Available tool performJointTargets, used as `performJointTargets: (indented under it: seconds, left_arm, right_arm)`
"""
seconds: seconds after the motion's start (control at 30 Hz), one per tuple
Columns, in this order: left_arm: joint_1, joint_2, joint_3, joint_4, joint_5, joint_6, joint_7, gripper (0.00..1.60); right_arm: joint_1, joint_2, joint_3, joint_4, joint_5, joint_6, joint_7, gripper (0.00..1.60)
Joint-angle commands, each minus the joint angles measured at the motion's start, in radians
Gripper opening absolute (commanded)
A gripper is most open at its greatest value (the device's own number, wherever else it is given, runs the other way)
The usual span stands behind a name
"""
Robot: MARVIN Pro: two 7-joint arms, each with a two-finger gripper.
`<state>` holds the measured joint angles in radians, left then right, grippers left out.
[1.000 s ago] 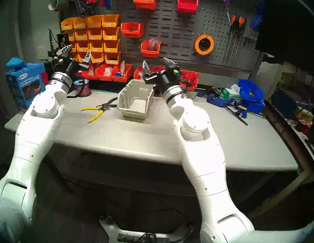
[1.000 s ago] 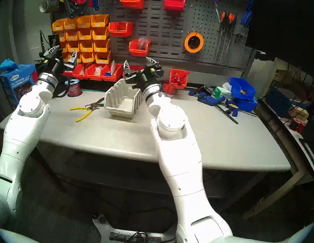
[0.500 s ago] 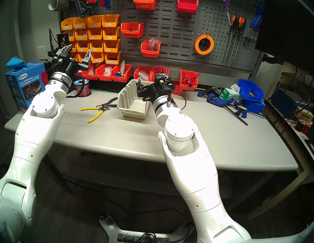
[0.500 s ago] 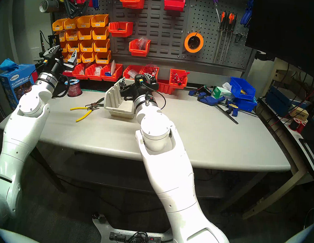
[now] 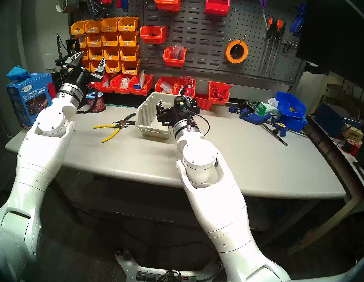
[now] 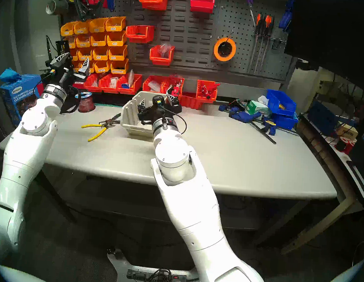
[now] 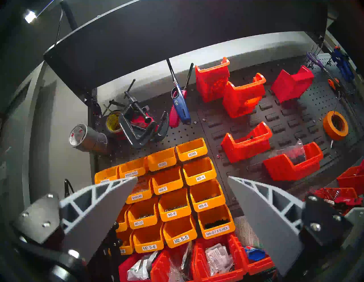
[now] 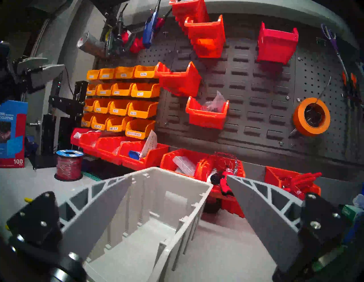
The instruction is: Take out tools from the storage box
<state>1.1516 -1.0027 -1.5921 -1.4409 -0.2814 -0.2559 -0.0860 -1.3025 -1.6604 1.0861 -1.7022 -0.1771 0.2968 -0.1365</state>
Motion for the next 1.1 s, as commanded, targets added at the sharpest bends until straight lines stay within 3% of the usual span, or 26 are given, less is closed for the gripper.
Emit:
performJointTargets:
  seconds: [0.0, 0.57, 1.07]
  left_arm:
    - [-0.014, 0.002, -0.004, -0.006, 0.002, -0.005, 0.003, 1.60]
    - [-0.014, 0.003, -0.003, -0.006, 0.001, -0.005, 0.004, 1.60]
    - [-0.014, 0.004, -0.002, -0.006, 0.000, -0.005, 0.005, 1.60]
  right_arm:
    - [0.019, -0.009, -0.005, 0.010, -0.036, 0.005, -0.042, 1.60]
    - [0.008, -0.002, -0.017, 0.056, -0.019, 0.048, -0.073, 1.60]
    - [0.031, -0.015, -0.007, 0.114, 0.029, 0.045, -0.036, 1.60]
